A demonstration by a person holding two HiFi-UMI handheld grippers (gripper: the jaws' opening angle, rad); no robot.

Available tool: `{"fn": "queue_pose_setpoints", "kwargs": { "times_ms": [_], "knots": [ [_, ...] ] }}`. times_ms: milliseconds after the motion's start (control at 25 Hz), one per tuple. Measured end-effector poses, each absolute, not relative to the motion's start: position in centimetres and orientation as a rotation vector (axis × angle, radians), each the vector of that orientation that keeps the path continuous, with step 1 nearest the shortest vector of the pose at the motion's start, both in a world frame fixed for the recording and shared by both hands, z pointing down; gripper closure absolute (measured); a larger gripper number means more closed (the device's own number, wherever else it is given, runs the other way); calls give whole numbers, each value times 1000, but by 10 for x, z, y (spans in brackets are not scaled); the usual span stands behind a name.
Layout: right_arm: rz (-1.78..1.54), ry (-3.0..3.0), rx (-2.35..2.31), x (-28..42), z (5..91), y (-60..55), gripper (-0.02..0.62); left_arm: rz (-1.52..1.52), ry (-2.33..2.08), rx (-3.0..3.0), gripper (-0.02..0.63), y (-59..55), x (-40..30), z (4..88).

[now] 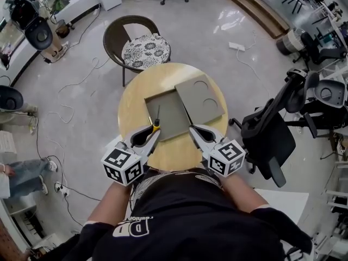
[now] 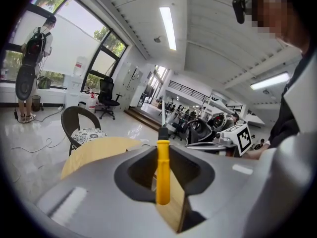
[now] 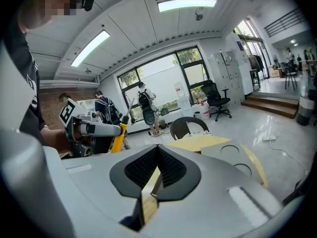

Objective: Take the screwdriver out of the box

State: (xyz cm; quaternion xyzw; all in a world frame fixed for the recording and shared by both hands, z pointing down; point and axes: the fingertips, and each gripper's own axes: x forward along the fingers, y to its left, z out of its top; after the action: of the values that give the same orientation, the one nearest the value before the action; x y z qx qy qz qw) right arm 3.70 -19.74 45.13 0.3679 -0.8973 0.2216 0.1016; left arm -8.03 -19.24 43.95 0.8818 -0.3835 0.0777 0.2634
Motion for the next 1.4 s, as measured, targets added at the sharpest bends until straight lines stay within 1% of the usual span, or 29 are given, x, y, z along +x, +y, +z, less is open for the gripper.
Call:
{"fn": "queue_pose_setpoints", "kwargs": {
  "times_ms": [1400],
  "knots": [
    [633, -2658, 1115, 43, 448, -189, 595, 259, -1013, 2437, 468, -188, -71, 434]
  ]
}}
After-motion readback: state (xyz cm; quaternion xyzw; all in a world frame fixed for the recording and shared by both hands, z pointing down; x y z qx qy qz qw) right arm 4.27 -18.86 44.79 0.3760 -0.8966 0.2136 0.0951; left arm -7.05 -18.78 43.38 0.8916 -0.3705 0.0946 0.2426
